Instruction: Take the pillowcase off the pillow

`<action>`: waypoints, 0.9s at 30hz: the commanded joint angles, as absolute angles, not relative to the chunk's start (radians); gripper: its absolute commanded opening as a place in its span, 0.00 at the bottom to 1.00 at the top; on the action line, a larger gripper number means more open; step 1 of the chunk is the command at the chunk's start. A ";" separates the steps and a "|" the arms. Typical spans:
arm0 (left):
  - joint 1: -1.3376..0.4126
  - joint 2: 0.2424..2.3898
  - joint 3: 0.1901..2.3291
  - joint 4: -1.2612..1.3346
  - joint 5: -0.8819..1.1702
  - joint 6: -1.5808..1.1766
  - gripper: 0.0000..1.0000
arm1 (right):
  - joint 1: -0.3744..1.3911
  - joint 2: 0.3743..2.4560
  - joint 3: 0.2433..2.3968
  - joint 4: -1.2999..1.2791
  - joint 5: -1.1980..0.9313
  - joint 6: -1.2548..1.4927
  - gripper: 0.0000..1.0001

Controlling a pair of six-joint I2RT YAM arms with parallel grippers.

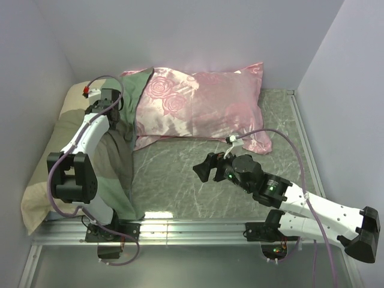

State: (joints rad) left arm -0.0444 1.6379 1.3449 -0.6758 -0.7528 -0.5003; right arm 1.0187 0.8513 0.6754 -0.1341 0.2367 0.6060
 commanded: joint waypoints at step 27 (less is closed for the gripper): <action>-0.380 1.137 1.809 -0.772 -0.506 -0.321 0.00 | 1.022 0.939 0.861 -0.072 0.320 0.586 0.99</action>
